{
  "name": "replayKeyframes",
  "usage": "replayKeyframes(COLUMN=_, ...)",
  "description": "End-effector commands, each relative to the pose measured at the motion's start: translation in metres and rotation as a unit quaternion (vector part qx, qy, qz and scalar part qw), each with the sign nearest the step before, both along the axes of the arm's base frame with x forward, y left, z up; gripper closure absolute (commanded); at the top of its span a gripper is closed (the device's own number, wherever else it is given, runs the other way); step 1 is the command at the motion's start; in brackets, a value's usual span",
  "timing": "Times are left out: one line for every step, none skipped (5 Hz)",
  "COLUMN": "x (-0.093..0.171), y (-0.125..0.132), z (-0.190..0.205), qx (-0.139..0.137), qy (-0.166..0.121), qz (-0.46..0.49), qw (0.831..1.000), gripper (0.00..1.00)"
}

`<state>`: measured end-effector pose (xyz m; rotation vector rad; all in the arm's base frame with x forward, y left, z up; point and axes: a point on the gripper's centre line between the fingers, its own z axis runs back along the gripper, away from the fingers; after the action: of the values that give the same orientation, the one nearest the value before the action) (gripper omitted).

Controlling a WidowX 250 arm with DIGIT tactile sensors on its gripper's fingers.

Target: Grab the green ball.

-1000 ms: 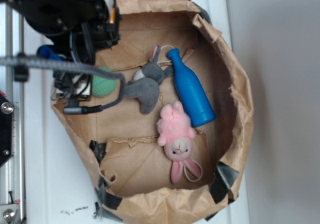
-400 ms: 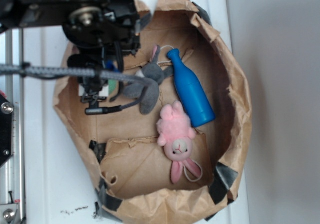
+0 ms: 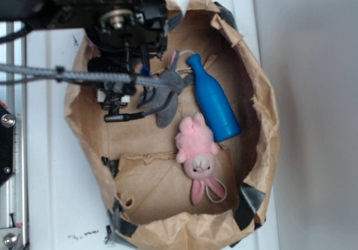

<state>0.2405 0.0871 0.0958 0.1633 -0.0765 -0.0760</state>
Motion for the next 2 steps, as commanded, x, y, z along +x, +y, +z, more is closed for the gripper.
replayKeyframes(x=0.020, y=0.000, z=-0.031, qx=0.010, qy=0.000, qz=-0.019, qw=1.000, gripper=0.00)
replayKeyframes(x=0.021, y=-0.010, z=-0.038, qx=-0.018, qy=0.009, qz=-0.026, qw=0.999, gripper=0.00)
